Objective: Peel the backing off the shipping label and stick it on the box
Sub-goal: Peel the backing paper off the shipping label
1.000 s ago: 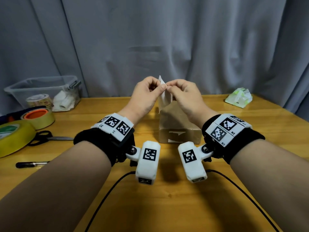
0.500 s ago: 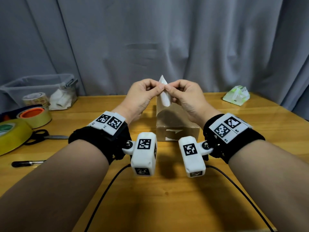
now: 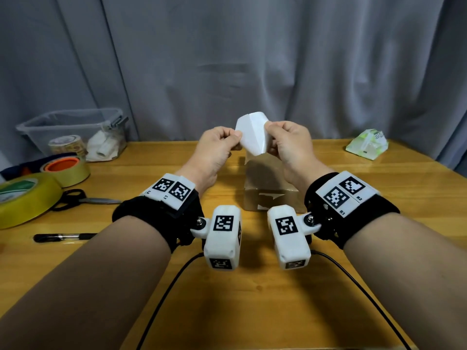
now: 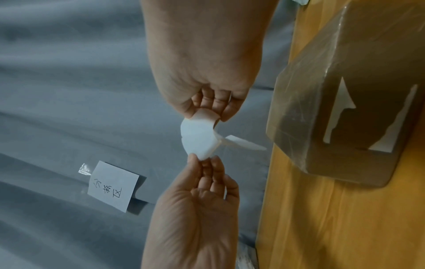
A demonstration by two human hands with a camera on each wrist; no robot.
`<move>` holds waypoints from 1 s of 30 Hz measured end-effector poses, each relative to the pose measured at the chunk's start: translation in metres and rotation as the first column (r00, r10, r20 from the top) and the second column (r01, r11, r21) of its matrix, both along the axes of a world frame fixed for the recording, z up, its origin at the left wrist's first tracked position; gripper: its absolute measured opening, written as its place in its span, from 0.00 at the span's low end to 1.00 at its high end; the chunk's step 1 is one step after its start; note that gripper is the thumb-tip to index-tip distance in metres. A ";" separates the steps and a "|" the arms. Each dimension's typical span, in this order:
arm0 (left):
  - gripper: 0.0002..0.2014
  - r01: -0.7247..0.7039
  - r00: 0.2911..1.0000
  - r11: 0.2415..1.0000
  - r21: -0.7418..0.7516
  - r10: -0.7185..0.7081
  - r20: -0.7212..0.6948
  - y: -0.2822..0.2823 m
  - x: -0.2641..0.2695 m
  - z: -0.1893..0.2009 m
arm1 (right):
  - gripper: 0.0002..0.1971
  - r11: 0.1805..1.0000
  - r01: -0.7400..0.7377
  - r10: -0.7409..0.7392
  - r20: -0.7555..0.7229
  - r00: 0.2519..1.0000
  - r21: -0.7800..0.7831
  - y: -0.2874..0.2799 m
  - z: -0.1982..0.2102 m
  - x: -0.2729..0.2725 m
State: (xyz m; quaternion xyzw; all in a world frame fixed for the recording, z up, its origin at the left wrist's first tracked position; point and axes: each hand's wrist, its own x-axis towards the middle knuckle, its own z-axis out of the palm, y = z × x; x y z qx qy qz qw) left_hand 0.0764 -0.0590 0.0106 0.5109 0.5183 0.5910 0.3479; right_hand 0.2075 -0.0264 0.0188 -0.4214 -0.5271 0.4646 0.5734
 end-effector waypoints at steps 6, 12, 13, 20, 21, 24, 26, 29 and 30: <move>0.09 -0.070 0.996 0.997 -0.029 0.071 0.045 0.003 -0.004 -0.006 | 0.06 0.999 0.026 -0.027 0.009 1.000 0.031 0.003 -0.007 -0.006; 0.09 -0.173 0.985 0.985 -0.026 0.173 -0.030 0.012 -0.008 -0.014 | 0.08 0.993 0.051 -0.063 0.107 0.992 0.108 0.005 -0.013 -0.008; 0.08 -0.192 0.980 0.981 -0.006 0.192 -0.044 0.012 -0.008 -0.015 | 0.08 0.992 0.044 -0.059 0.125 0.990 0.115 0.005 -0.014 -0.009; 0.17 0.010 0.997 1.000 0.010 -0.010 0.083 -0.006 -0.007 -0.012 | 0.08 0.995 0.022 -0.036 0.142 0.989 0.098 0.005 -0.016 -0.009; 0.20 0.038 0.996 0.999 -0.013 -0.037 0.083 -0.007 -0.008 -0.012 | 0.08 0.995 0.022 -0.037 0.153 0.988 0.099 0.004 -0.018 -0.009; 0.24 0.011 0.998 0.999 -0.043 -0.008 0.066 -0.009 -0.013 -0.011 | 0.07 0.994 0.059 -0.076 0.185 0.980 0.094 0.003 -0.022 -0.008; 0.25 -0.023 0.999 0.999 -0.043 0.024 0.032 -0.009 -0.015 -0.010 | 0.08 0.991 0.087 -0.104 0.184 0.977 0.100 0.003 -0.024 -0.009; 0.23 -0.043 0.999 0.999 -0.028 0.043 -0.022 -0.008 -0.019 -0.009 | 0.08 0.990 0.098 -0.116 0.179 0.977 0.105 0.003 -0.023 -0.009; 0.22 -0.041 0.999 0.999 -0.021 0.041 -0.025 -0.008 -0.020 -0.009 | 0.08 0.991 0.090 -0.106 0.175 0.979 0.099 0.003 -0.022 -0.009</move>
